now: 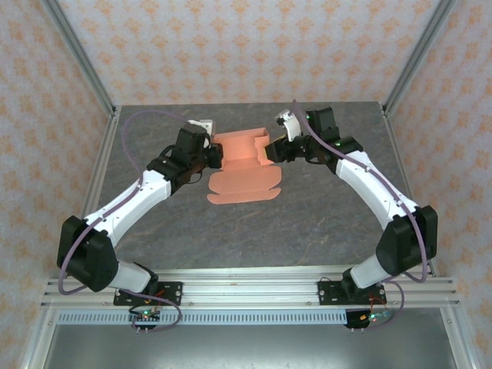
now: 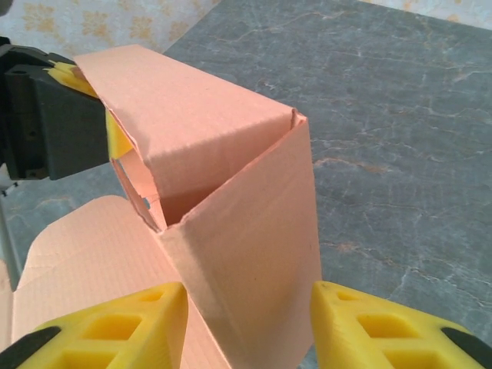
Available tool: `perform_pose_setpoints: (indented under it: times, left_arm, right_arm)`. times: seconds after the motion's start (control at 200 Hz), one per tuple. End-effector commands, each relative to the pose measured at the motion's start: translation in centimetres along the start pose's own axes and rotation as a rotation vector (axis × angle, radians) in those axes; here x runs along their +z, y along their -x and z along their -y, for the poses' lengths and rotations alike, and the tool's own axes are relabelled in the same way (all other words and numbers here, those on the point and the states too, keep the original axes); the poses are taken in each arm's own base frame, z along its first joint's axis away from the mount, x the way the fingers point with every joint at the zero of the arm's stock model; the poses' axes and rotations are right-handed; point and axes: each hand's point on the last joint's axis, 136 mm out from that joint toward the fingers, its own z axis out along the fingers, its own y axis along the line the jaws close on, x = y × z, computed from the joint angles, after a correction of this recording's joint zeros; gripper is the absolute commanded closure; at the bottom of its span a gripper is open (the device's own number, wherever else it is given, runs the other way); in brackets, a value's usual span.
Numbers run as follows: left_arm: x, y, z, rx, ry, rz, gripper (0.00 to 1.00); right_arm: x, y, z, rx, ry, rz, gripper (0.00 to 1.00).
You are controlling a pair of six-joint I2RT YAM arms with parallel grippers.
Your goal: Fold the paper box
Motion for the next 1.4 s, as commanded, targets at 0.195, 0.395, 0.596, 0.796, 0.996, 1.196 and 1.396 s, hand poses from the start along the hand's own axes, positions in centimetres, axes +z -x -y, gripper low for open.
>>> perform_pose_setpoints:
  times: [0.195,0.395,0.596,0.796,0.996,1.196,1.396]
  left_arm:
    - [-0.5,0.6,1.8,0.016,-0.041,-0.002,1.0]
    - [-0.6,0.6,1.8,0.017,-0.039,-0.002,1.0]
    - [-0.8,0.5,1.7,0.02,-0.037,-0.003,1.0]
    - [-0.9,0.4,1.7,0.024,-0.034,-0.003,1.0]
    - [-0.9,0.5,1.7,0.025,-0.034,-0.002,1.0]
    - [-1.0,0.4,1.6,0.027,-0.03,-0.001,1.0]
    - [-1.1,0.4,1.6,0.029,-0.031,0.001,1.0]
  right_arm:
    - [-0.4,1.4,1.6,-0.082,-0.244,0.076,0.56]
    - [-0.6,1.8,2.0,-0.089,-0.311,0.094,0.56]
    - [-0.6,2.0,2.8,-0.064,-0.358,0.09,0.56]
    - [-0.4,2.1,3.2,-0.037,-0.372,0.082,0.56]
    - [-0.1,0.9,3.0,-0.081,-0.35,0.036,0.52]
    - [0.2,-0.4,2.0,-0.113,-0.258,-0.025,0.44]
    - [0.5,-0.4,1.2,-0.093,-0.145,-0.015,0.41]
